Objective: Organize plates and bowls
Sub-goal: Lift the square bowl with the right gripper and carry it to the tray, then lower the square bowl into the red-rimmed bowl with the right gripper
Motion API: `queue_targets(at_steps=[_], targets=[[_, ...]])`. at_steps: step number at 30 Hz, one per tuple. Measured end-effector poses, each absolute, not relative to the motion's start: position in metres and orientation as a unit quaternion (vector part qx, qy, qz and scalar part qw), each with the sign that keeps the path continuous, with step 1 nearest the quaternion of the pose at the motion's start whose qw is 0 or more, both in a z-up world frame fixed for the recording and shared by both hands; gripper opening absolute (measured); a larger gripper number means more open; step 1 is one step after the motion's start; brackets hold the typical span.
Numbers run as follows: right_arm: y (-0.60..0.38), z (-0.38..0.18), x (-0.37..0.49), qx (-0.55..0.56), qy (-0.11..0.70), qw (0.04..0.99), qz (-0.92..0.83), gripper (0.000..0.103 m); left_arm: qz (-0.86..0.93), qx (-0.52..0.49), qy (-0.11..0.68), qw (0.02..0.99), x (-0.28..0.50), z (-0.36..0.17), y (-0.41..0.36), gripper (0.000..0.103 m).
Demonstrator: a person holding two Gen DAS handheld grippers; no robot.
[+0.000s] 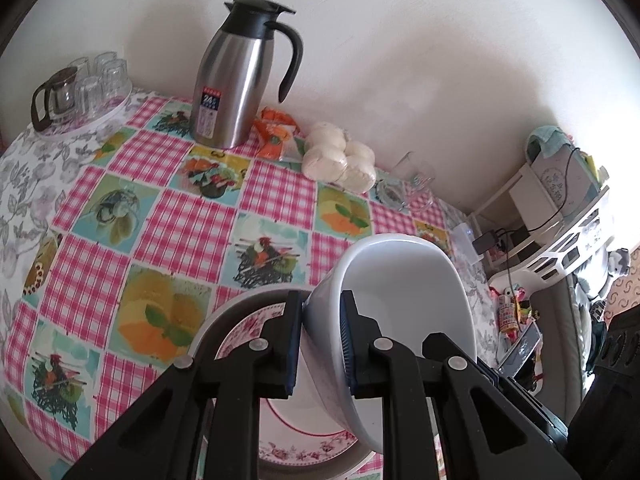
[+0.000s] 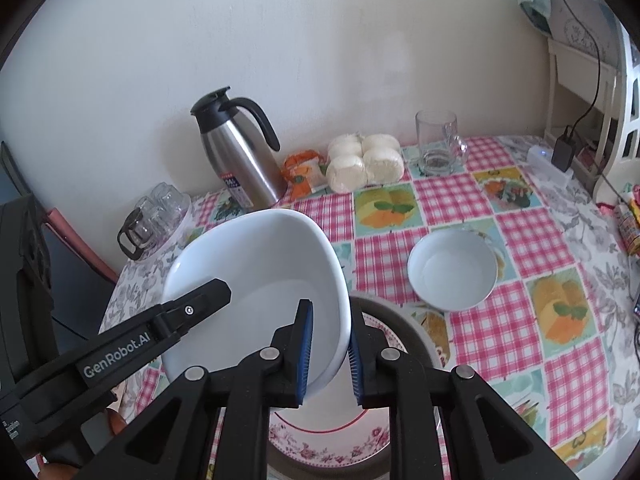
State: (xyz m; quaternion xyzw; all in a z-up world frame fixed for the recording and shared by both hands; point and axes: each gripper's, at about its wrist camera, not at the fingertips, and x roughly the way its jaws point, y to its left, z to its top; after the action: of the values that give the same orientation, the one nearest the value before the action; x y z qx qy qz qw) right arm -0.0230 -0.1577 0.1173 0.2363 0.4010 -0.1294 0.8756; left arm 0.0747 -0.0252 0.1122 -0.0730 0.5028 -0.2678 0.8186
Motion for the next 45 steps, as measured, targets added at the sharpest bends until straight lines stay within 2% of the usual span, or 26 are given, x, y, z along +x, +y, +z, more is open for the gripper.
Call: queue_targets(at_steps=[14, 29, 32, 45], targets=[[-0.162, 0.084, -0.021, 0.254, 0.445, 0.848, -0.133, 0.02, -0.247, -0.045, 0.543, 0.801, 0.072, 0.081, -0.033, 0.019], [-0.164, 0.067, -0.017, 0.263, 0.476, 0.829, -0.132, 0.02, -0.233, -0.027, 0.574, 0.785, 0.072, 0.066, -0.039, 0.029], [-0.165, 0.063, -0.016, 0.265, 0.485, 0.823, -0.132, 0.02, -0.233, -0.02, 0.583, 0.778, 0.071, 0.062, -0.042, 0.035], [-0.17, 0.047, -0.013, 0.277, 0.51, 0.803, -0.137, 0.02, -0.222, 0.003, 0.596, 0.771, 0.069, 0.052, -0.047, 0.038]])
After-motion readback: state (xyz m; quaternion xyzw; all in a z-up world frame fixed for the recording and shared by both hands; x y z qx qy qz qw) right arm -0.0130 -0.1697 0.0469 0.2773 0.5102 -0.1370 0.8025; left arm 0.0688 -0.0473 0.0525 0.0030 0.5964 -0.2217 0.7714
